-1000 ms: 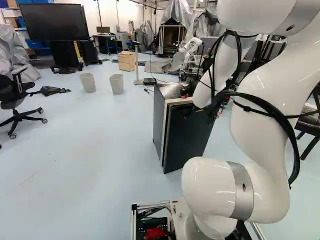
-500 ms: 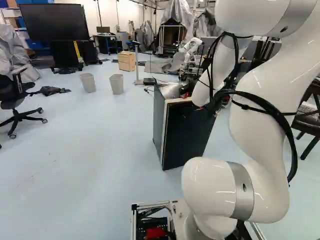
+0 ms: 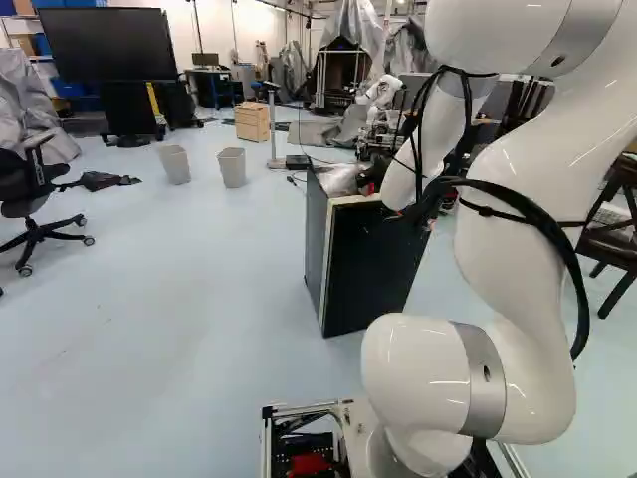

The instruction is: Grab a drink from the fridge

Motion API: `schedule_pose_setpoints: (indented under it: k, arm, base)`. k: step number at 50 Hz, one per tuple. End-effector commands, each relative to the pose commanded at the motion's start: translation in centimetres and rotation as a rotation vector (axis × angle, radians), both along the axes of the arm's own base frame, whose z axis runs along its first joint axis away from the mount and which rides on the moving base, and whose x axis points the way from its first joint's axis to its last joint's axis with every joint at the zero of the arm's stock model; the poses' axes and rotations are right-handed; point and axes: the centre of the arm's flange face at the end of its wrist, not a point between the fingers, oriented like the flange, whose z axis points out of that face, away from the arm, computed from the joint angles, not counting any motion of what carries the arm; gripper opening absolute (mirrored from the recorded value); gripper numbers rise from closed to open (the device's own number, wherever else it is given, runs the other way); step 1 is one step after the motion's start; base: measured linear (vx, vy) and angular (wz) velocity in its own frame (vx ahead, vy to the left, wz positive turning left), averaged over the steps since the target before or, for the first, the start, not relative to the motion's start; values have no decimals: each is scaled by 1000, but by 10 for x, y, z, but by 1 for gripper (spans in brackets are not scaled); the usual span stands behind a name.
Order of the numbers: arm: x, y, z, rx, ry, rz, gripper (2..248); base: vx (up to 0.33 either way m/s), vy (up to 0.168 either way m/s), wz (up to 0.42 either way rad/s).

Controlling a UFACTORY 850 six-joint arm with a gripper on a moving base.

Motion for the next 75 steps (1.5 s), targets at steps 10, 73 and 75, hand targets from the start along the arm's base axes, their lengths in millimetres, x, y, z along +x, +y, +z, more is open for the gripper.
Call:
schedule_pose_setpoints:
  k: [10,73,75]
  arm:
    - [-5,0,0,1,2,-3,247]
    - [-55,17,15,161,-223,0,247]
    - [-57,18,16,169,-235,0,247]
  base:
    - [0,0,0]
    - [0,0,0]
    - [0,0,0]
